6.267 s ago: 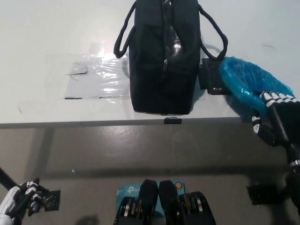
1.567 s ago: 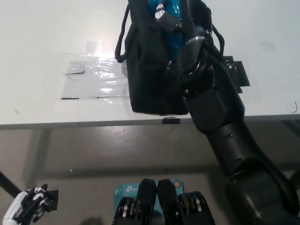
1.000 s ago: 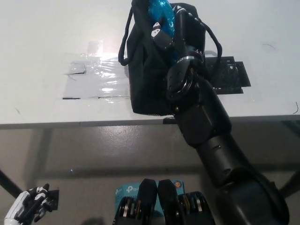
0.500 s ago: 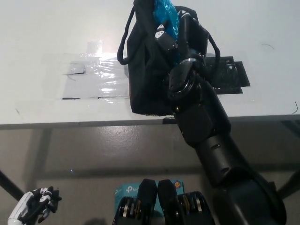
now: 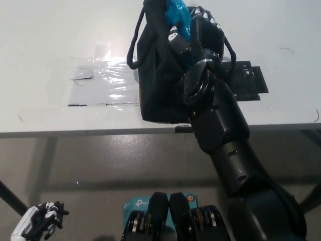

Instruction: The robot uses its right hand to pick up a stack of plates kept in the middle of the desk and put it inside a bag kept next to it

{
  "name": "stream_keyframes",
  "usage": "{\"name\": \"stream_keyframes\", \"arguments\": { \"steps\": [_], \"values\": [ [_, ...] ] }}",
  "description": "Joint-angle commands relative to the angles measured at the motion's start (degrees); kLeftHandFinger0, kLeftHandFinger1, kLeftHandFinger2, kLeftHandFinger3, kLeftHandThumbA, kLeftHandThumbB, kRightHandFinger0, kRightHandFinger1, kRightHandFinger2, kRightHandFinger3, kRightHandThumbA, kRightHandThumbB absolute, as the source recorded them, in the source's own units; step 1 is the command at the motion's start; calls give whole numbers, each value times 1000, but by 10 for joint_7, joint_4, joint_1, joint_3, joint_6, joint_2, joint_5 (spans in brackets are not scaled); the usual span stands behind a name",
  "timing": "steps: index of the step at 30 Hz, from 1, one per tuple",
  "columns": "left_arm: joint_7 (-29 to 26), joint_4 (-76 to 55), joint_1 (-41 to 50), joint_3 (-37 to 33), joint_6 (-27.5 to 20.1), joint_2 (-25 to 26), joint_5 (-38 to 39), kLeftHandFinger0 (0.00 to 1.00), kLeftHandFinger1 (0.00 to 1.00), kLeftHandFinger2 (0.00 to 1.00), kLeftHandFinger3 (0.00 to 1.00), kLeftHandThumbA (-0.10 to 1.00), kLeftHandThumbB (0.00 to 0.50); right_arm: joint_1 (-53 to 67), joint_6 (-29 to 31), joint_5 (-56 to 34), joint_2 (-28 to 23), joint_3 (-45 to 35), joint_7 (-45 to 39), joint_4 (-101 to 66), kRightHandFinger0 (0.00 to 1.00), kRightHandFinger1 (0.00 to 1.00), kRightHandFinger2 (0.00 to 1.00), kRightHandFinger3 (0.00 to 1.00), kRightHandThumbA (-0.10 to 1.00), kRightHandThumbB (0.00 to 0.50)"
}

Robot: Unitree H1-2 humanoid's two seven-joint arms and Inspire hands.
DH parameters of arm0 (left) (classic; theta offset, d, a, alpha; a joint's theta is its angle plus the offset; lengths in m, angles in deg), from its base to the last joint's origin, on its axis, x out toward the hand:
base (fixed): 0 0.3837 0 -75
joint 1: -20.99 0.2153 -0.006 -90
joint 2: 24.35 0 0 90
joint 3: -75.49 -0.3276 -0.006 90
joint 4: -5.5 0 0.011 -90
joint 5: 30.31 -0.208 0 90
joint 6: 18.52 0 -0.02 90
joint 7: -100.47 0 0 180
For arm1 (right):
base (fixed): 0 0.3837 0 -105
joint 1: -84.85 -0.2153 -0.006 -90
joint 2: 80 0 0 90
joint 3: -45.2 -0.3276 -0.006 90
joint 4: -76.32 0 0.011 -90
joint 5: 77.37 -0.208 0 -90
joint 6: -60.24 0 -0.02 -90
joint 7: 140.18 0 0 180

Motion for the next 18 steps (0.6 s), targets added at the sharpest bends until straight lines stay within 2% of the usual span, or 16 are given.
{"name": "stream_keyframes", "arguments": {
  "steps": [1,4,7,11,13,18],
  "values": [
    [9,-5,0,2,-21,7,0,15,268,441,452,453,500,-19,-17,99,-10,-7,-103,-6,1000,1000,1000,1000,913,500],
    [12,-2,-1,3,-18,7,4,16,270,435,439,428,500,-32,-17,110,-12,-7,-117,-17,1000,1000,1000,1000,940,500],
    [7,-3,0,1,-17,7,-2,15,265,427,430,421,500,-48,-17,112,-16,-4,-126,-32,1000,1000,1000,1000,888,500],
    [8,-5,2,1,-20,8,-2,16,262,431,426,425,500,-59,-17,131,-16,-7,-138,-35,1000,1000,1000,1000,886,500],
    [8,-4,1,4,-10,5,3,23,274,434,415,390,500,-98,-17,157,-15,-20,-156,-34,1000,1000,1000,1000,929,500],
    [9,-4,4,3,-11,5,5,23,272,436,414,384,500,-103,-17,176,-7,-39,-163,-37,1000,1000,1000,1000,912,500]
  ]
}}
